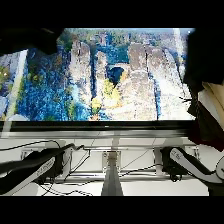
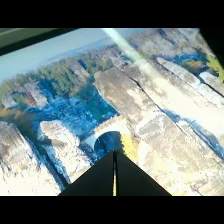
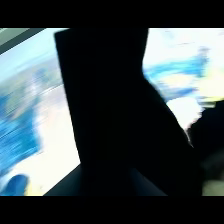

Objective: Fold the clothes and pants, and hang the long-sleeved shirts on hangers.

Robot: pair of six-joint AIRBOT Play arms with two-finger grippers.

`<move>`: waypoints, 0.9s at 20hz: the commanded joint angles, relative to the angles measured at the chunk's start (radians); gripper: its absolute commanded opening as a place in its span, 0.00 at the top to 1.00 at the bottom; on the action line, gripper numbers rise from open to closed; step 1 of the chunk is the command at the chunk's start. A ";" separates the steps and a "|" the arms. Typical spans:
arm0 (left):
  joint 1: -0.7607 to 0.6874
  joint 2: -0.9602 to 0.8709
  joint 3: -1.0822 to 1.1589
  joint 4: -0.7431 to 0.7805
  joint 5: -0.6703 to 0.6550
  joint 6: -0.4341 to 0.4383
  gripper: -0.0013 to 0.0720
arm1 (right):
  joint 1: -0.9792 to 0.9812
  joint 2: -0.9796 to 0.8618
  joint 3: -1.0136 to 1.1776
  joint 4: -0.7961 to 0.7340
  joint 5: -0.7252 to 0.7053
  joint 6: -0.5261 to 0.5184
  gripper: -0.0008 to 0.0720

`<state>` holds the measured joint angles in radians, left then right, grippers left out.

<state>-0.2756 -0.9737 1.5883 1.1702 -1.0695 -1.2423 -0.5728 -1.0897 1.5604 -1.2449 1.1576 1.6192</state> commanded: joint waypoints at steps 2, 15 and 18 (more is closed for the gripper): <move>0.003 0.048 0.000 0.034 -0.004 0.000 0.97 | -0.390 0.106 0.000 -0.238 0.252 0.066 0.97; 0.003 0.042 0.000 0.034 -0.003 0.000 0.97 | -0.601 0.090 -0.060 -0.151 0.322 0.092 0.20; 0.003 0.042 0.000 0.034 -0.003 0.000 0.97 | -0.396 0.090 -0.059 -0.092 0.291 0.029 0.64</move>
<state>-0.2737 -0.9329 1.5883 1.2034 -1.0733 -1.2423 -1.1015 -0.9989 1.5021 -1.4040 1.4776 1.7115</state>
